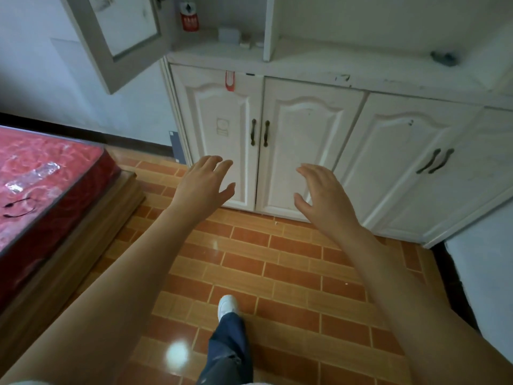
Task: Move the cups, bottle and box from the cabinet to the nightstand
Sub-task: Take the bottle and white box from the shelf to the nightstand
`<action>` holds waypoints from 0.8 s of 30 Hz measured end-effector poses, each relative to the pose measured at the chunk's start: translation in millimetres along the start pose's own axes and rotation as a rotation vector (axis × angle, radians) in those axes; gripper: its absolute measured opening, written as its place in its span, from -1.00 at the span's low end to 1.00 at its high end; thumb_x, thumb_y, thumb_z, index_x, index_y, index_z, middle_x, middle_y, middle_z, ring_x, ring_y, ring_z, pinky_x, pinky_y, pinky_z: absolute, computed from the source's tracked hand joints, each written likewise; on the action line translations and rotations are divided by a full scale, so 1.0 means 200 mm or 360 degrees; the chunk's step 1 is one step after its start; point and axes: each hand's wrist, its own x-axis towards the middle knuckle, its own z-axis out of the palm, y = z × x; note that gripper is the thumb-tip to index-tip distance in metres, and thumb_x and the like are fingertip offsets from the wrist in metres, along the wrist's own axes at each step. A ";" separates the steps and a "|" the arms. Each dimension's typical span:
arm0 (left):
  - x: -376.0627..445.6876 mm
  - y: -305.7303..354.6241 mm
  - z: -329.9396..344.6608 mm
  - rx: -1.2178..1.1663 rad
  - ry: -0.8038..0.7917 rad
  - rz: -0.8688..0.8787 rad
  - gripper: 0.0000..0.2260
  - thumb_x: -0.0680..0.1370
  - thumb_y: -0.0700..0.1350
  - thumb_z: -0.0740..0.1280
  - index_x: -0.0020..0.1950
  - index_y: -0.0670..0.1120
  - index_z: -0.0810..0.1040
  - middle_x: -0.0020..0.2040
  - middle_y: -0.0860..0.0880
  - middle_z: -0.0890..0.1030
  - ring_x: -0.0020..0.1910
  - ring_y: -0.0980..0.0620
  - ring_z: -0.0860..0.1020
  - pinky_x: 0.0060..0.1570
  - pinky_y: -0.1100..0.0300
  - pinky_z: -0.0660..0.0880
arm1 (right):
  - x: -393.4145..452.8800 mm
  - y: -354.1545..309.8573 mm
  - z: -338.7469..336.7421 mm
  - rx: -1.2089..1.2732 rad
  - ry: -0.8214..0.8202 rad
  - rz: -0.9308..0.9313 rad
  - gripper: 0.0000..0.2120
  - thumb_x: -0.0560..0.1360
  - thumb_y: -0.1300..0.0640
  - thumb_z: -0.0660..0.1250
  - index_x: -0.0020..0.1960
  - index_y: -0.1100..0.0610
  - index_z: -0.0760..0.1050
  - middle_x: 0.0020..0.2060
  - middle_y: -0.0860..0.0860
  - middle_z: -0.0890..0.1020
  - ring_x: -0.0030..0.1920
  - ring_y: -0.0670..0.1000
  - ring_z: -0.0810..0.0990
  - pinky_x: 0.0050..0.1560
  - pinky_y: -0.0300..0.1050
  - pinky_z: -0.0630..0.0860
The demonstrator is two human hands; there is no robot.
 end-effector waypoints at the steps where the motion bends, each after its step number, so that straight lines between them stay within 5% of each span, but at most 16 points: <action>1: 0.08 -0.04 0.02 -0.0003 0.0004 -0.0002 -0.54 0.55 0.03 0.24 0.41 -0.10 0.30 0.38 -0.14 0.40 0.37 -0.12 0.33 0.31 -0.02 0.34 | 0.09 0.01 0.02 -0.0015 -0.0005 -0.0015 -0.53 0.54 0.09 0.20 0.42 0.17 0.23 0.42 0.08 0.31 0.45 0.05 0.19 0.44 -0.07 0.11; 13: 1.02 -0.55 0.13 -0.0038 0.0007 -0.0013 -0.54 0.55 0.03 0.24 0.40 -0.12 0.32 0.37 -0.14 0.41 0.37 -0.12 0.34 0.33 -0.01 0.31 | 1.17 0.06 0.18 -0.0004 -0.0009 -0.0038 -0.53 0.54 0.09 0.20 0.41 0.17 0.23 0.39 0.08 0.35 0.42 0.06 0.23 0.40 -0.09 0.17; 24: 1.48 -0.85 0.22 -0.0044 0.0008 -0.0192 -0.54 0.54 0.02 0.27 0.39 -0.13 0.34 0.35 -0.16 0.43 0.36 -0.13 0.36 0.29 -0.07 0.37 | 1.82 0.09 0.34 0.0115 -0.0115 -0.0189 -0.52 0.53 0.08 0.21 0.42 0.15 0.22 0.40 0.06 0.34 0.43 0.05 0.22 0.42 -0.03 0.19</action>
